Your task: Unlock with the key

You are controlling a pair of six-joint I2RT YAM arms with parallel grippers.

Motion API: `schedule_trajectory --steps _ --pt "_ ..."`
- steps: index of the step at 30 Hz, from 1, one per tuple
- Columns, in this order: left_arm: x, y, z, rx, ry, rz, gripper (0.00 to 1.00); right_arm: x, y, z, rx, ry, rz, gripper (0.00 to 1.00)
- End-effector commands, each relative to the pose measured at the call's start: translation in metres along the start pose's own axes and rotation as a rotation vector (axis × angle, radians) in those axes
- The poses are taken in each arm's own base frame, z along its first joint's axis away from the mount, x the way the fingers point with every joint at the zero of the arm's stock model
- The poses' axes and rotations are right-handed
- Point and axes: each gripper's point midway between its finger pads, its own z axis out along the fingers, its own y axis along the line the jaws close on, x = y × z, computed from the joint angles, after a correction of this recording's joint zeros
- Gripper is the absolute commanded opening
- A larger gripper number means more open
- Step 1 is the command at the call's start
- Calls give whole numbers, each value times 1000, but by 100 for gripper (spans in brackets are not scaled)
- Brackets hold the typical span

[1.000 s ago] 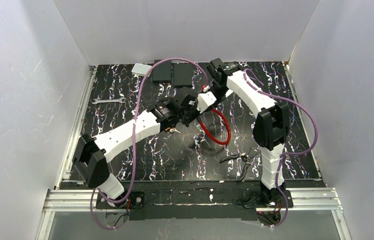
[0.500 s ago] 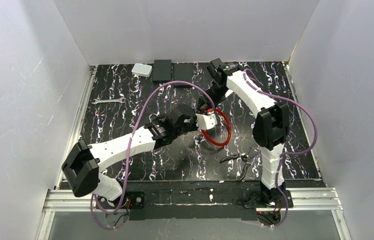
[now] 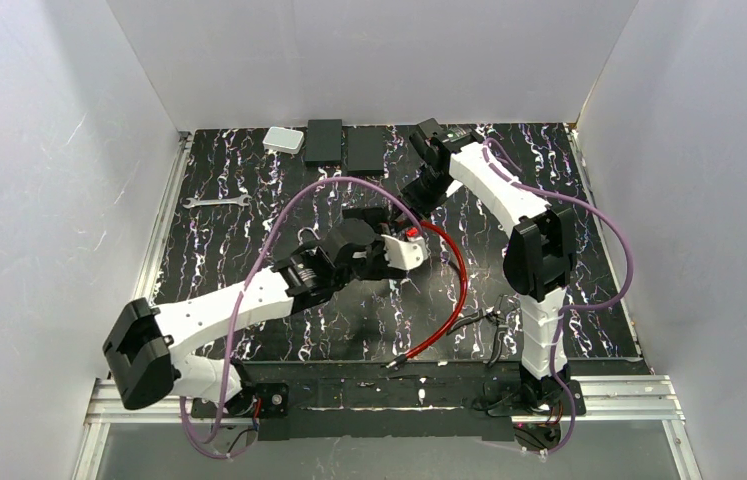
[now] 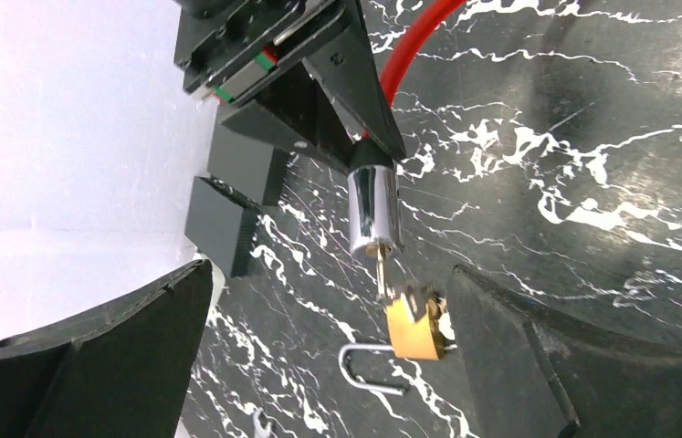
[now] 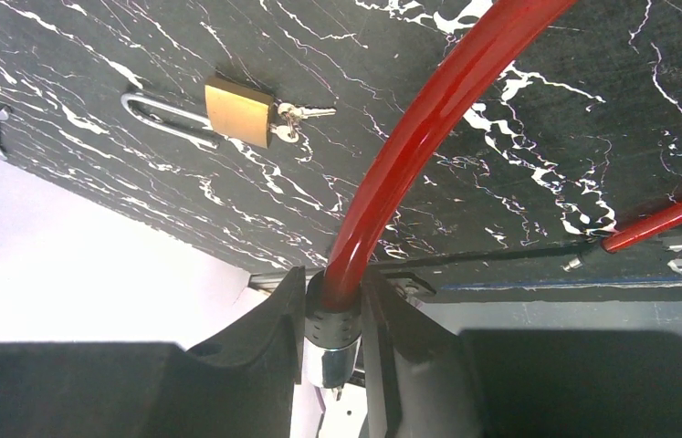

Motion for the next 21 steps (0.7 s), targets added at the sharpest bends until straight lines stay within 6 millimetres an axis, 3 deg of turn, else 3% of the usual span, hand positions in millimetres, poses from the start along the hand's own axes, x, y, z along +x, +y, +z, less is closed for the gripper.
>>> schedule_trajectory --steps 1,6,11,16,21 --pt "-12 21 -38 -11 -25 -189 98 4 2 -13 -14 -5 -22 1" --pt "-9 29 -63 101 5 -548 98 0 4 -14 -22 -34 -32 1" --pt "-5 43 -72 160 -44 -870 98 -8 7 -19 -33 -88 -47 1" --pt "-6 52 -63 238 -78 -1163 93 -11 10 -19 -49 -106 -61 1" --pt "-15 44 -42 318 -79 -1241 91 -15 23 -30 -104 -153 -81 1"
